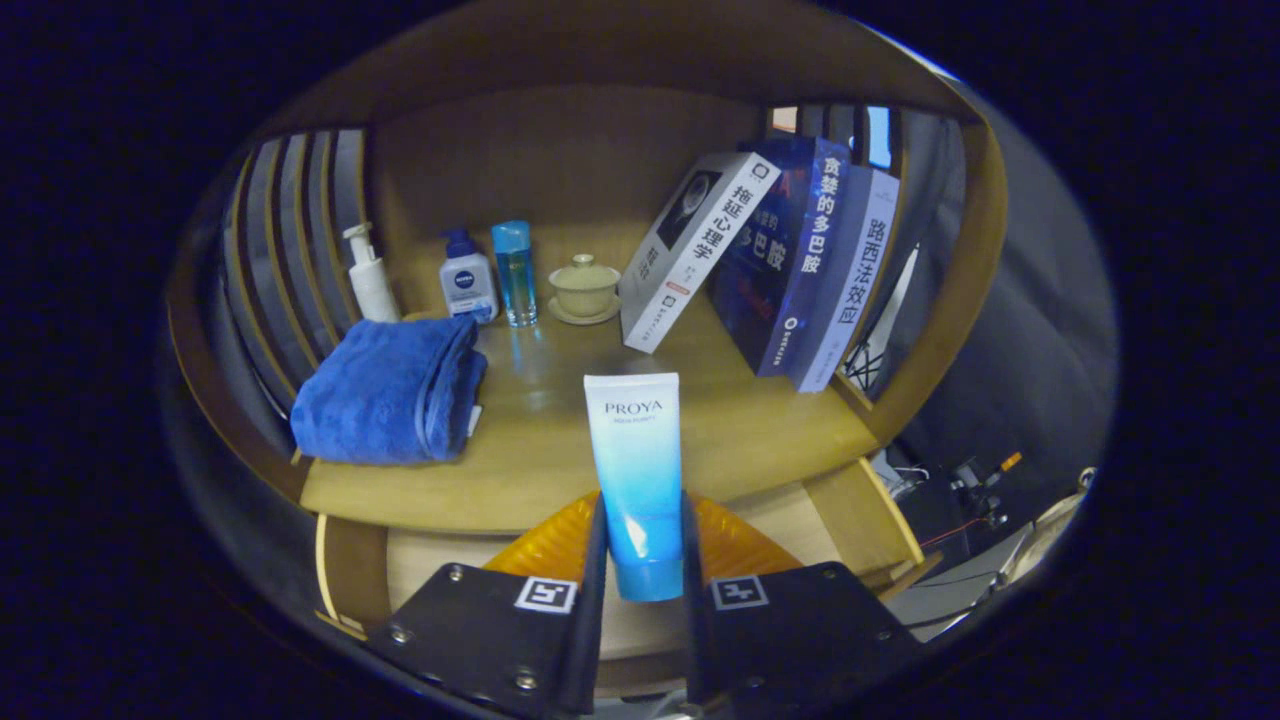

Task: Pull open the drawer, take out the items inside it, and place them on the countertop above the cabinet.

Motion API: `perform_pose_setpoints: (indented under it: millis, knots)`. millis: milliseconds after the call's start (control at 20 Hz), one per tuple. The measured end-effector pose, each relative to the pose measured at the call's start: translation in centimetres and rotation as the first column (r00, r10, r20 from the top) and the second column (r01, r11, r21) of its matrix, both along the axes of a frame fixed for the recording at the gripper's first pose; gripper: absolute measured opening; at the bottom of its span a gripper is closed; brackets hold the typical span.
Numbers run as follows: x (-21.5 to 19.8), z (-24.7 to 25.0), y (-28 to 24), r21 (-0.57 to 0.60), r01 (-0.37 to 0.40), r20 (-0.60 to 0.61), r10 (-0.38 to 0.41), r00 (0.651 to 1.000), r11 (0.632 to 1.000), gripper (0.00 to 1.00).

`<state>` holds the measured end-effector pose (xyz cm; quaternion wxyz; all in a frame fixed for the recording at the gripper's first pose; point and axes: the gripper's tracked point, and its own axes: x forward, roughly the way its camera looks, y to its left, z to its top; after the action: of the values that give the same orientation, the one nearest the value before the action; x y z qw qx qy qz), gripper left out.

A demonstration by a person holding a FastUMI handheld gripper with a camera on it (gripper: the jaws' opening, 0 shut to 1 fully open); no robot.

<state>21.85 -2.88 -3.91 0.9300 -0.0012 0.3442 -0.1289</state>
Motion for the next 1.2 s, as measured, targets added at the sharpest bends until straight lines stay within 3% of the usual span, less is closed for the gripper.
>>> perform_pose_setpoints:
  millis: [450, 1100, 1200]
  knots:
    - [2.9, -3.9, -1.2, 0.052, 0.001, -0.042, 0.001, 0.999, 0.999, 0.34]
    - [5.7, -4.2, -2.6, 0.033, 0.0, -0.008, 0.0, 1.0, 0.999, 0.34]
    - [5.9, -4.4, -2.8, 0.03, -0.007, -0.006, 0.007, 1.0, 1.0, 0.4]
